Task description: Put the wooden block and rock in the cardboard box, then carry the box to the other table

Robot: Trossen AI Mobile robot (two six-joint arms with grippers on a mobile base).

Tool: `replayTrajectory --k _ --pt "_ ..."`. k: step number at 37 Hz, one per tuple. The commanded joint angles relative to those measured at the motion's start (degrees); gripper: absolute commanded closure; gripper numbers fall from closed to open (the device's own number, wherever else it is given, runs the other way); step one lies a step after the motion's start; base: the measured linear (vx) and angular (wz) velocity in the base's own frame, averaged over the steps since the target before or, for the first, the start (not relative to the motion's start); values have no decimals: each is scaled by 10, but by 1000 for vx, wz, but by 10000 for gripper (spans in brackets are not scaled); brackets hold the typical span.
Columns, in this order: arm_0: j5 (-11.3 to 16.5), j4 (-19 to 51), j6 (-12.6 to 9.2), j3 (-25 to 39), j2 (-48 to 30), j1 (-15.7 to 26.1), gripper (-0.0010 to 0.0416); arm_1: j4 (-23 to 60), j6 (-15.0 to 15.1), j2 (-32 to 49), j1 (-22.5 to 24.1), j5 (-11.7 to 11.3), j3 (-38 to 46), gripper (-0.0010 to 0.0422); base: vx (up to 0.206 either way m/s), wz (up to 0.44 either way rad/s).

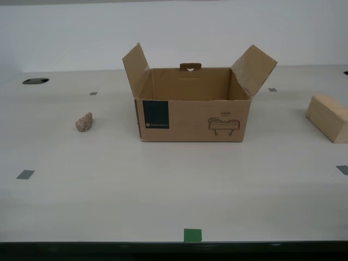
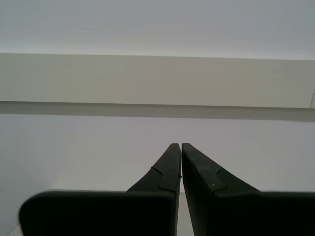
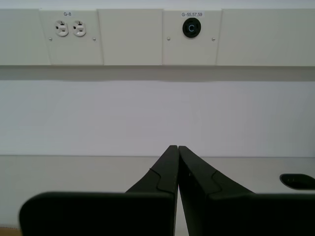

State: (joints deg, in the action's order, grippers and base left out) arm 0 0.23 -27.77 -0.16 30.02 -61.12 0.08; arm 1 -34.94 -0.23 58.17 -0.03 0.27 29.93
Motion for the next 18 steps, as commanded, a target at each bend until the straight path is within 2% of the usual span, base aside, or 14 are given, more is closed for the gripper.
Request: replayTrajectory --k 1,18 --pt "1 -1 0 0 0 0 406 -3 1 0 0 1 0 412 0 0" --pt "1 -1 0 0 0 0 405 -3 1 0 0 1 0 412 0 0"
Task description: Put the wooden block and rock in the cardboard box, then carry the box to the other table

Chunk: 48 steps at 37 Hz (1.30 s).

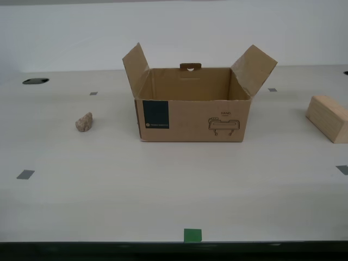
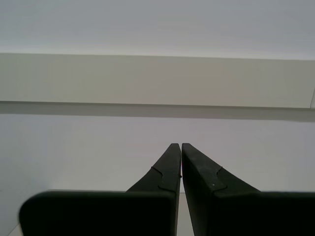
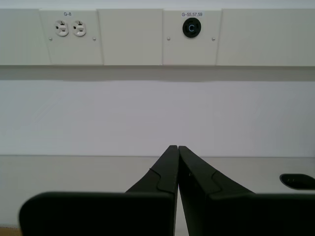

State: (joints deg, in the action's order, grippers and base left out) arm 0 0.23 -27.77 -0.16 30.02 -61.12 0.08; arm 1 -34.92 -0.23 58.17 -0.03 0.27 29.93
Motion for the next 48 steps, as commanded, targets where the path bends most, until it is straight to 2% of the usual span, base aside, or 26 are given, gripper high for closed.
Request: replayTrajectory --k 1,48 --pt "1 -1 0 0 0 0 406 -3 1 0 0 1 0 412 0 0" --pt "1 -1 0 0 0 0 405 -3 1 0 0 1 0 412 0 0"
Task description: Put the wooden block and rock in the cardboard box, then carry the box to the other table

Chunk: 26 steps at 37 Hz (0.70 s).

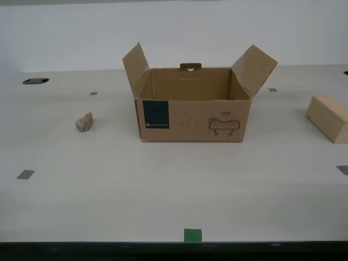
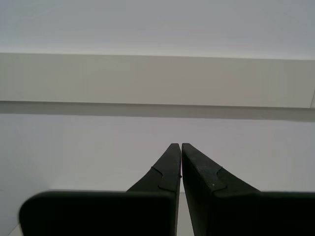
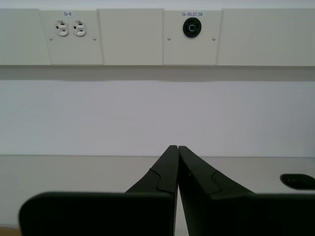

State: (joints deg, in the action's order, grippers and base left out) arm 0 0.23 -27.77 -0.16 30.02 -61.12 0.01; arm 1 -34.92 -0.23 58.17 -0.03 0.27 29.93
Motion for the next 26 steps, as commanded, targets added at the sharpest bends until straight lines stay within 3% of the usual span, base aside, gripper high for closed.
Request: replayTrajectory --k 1,26 --pt "1 -1 0 0 0 0 405 -3 1 0 0 1 0 412 0 0" --pt "1 -1 0 0 0 0 405 -3 1 0 0 1 0 412 0 0"
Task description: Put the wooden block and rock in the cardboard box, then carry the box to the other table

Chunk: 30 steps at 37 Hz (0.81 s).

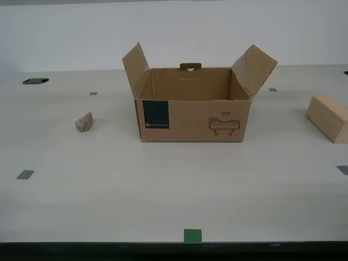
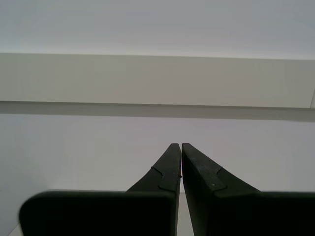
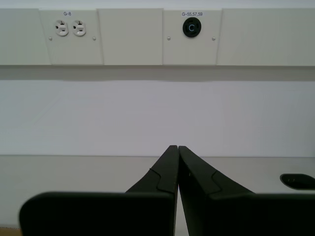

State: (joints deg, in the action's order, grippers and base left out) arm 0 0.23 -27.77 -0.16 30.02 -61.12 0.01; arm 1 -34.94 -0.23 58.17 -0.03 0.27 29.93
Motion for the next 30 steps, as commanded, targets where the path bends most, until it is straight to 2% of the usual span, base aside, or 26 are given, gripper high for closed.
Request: replayTrajectory --k 1,30 --pt "1 -1 0 0 0 0 406 -3 1 0 0 1 0 412 0 0" --pt "1 -1 2 0 0 0 405 -3 1 0 0 1 2 412 0 0"
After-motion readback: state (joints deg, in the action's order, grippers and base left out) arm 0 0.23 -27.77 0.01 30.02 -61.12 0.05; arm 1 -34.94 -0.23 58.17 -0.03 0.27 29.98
